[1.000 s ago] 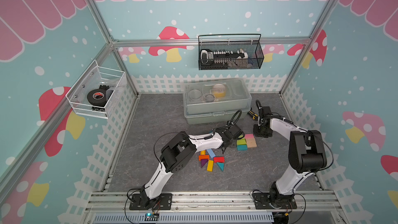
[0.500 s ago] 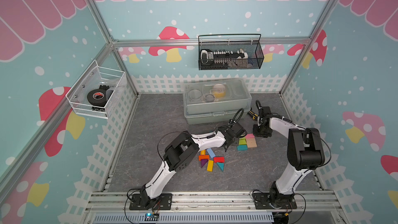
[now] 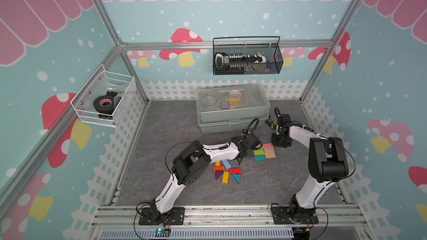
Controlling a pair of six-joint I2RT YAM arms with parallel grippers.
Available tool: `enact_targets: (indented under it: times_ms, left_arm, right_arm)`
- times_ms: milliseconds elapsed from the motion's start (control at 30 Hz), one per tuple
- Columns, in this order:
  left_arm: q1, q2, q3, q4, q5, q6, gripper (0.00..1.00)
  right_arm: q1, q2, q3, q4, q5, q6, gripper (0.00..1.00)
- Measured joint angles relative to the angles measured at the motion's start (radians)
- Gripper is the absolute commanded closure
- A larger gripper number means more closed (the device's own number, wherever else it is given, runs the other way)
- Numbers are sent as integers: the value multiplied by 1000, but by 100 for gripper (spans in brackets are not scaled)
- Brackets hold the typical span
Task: Assemble a piece of candy with building blocks
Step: Adjust the building block at the center of the board.
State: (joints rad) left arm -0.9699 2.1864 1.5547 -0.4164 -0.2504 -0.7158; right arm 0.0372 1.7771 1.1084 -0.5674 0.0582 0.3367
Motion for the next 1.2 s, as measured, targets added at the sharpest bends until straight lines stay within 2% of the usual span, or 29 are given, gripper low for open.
enact_targets:
  times_ms: [233,800,1100,1200]
  left_arm:
    - [-21,-14,-20,5,6,-14,54]
    - [-40,30,50,-1,34,-13,54]
    - [-40,29,46,1,31,-11,54]
    - [-41,6,4,21,18,-15,54]
  right_arm:
    - [-4,-10,-6,0,2,0,68]
    - [-4,-43,-32,0,2,0,68]
    - [-4,-51,-47,0,2,0,68]
    - [-4,-56,-48,0,2,0,68]
